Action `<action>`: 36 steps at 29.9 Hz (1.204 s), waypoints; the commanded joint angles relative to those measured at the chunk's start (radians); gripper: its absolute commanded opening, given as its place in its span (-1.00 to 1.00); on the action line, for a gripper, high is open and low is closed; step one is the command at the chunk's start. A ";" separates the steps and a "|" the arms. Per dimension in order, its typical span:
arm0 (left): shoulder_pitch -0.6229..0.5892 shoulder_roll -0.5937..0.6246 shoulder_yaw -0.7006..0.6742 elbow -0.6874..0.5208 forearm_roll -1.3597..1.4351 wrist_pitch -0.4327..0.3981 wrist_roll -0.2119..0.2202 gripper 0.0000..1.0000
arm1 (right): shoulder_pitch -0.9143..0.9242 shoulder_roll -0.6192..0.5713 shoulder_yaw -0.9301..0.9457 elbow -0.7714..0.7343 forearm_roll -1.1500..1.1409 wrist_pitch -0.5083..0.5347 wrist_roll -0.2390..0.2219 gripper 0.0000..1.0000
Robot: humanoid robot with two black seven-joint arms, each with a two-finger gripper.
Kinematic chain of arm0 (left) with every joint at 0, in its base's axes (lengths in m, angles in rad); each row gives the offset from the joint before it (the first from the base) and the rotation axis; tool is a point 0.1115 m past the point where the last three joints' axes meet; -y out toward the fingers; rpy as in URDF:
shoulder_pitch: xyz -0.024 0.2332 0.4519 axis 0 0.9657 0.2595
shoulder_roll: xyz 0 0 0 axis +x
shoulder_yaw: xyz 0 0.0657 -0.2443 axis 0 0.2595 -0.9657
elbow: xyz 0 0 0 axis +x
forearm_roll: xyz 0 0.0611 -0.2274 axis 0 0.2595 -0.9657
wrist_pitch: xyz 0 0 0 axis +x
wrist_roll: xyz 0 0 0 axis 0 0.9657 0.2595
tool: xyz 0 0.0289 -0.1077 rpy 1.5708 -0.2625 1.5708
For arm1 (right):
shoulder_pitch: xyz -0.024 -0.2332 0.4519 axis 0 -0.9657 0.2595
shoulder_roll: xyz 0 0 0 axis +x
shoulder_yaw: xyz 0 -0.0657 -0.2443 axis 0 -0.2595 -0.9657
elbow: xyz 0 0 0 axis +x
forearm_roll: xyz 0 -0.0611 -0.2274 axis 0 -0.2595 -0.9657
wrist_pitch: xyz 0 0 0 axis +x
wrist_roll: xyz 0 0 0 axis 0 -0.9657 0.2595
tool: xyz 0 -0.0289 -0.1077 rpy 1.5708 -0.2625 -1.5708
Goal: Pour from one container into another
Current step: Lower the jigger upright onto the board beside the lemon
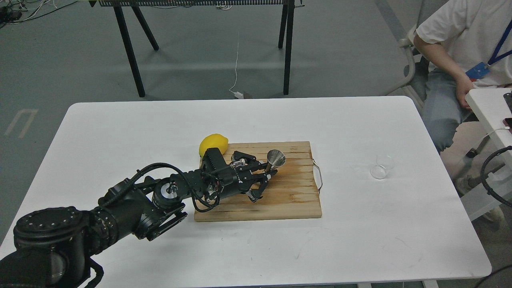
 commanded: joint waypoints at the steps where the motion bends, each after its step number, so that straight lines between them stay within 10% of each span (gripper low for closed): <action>1: 0.000 -0.001 0.001 0.024 0.000 0.000 0.000 -0.76 | -0.002 0.002 0.000 0.000 0.000 0.000 0.000 0.99; 20: -0.001 -0.001 -0.001 0.028 0.000 0.000 0.002 -0.35 | -0.001 0.019 0.052 0.002 0.000 0.000 0.000 0.99; 26: 0.000 -0.001 -0.001 0.028 0.000 0.000 0.005 0.16 | -0.001 0.016 0.052 0.002 0.000 0.000 0.000 0.99; 36: -0.001 -0.001 0.005 0.020 0.000 0.000 0.005 0.45 | -0.001 0.016 0.052 0.002 0.000 0.000 0.000 0.99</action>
